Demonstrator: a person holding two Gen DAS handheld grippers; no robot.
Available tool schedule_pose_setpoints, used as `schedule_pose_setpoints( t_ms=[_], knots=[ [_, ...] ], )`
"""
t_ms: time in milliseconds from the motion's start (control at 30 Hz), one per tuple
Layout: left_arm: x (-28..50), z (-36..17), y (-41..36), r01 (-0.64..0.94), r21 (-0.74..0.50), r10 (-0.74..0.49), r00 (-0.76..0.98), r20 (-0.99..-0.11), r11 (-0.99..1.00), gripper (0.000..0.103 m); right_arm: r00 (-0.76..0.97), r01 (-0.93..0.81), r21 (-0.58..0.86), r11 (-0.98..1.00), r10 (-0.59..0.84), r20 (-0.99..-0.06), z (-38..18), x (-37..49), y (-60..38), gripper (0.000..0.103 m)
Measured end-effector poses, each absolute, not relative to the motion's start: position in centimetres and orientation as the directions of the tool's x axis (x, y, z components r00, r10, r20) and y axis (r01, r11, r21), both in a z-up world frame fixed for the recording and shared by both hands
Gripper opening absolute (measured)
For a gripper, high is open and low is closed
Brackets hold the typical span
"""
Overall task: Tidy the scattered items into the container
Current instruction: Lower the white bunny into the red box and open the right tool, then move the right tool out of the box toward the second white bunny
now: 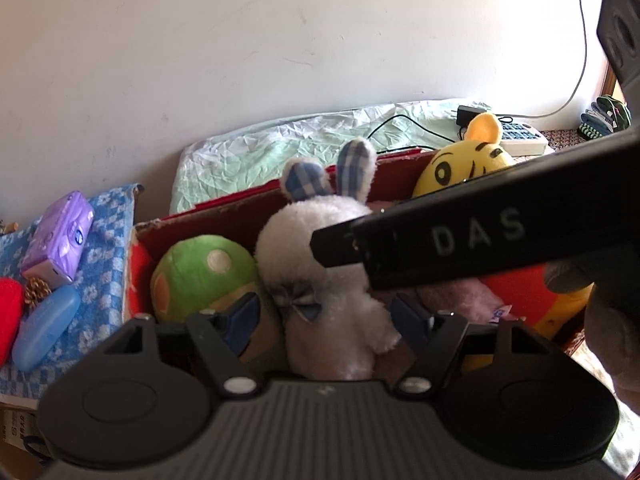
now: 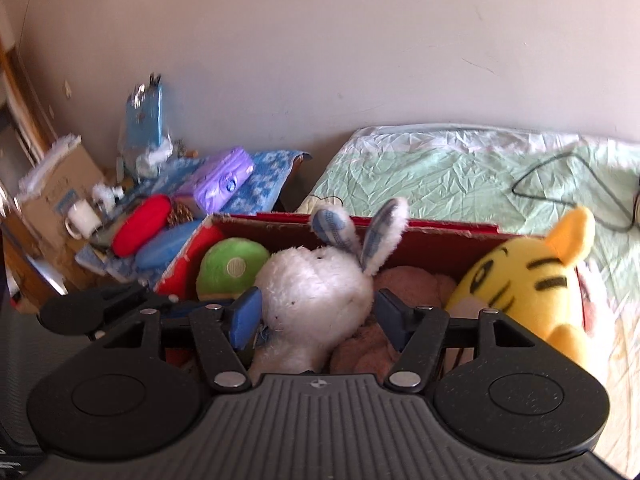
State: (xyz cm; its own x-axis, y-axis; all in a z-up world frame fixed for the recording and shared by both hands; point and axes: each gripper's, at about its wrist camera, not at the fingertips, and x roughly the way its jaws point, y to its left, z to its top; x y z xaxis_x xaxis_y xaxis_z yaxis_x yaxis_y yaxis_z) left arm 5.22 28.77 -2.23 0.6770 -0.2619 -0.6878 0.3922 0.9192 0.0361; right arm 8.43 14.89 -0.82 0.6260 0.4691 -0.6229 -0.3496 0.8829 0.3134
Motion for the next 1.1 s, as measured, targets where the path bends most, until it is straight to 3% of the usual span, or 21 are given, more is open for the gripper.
schedule_pose_setpoints(
  t_ms=[200, 433, 667, 867, 1100],
  knots=[
    [5.1, -2.3, 27.9, 0.422, 0.035, -0.280, 0.661, -0.696, 0.906, 0.072, 0.593, -0.336, 0.382, 0.861, 0.508, -0.625, -1.7, 9.6, 15.1, 0.050],
    [5.5, -3.0, 27.4, 0.421, 0.018, -0.280, 0.635, -0.720, 0.907, 0.069, 0.587, -0.390, 0.278, 0.878, 0.470, -0.659, -2.0, 10.2, 16.8, 0.050],
    [5.3, -2.6, 27.5, 0.421, 0.011, -0.289, 0.643, -0.709, 0.907, 0.072, 0.590, -0.375, 0.329, 0.867, 0.497, -0.637, -1.6, 9.7, 15.5, 0.054],
    [4.8, -1.5, 29.2, 0.356, -0.017, -0.266, 0.665, -0.698, 0.934, 0.080, 0.658, -0.342, 0.379, 0.860, 0.507, -0.557, 0.3, 7.3, 12.8, 0.054],
    [6.6, -0.4, 28.7, 0.235, -0.033, -0.184, 0.659, -0.729, 0.972, 0.080, 0.748, -0.267, 0.380, 0.886, 0.439, -0.497, 2.4, 3.8, 8.0, 0.053]
  ],
)
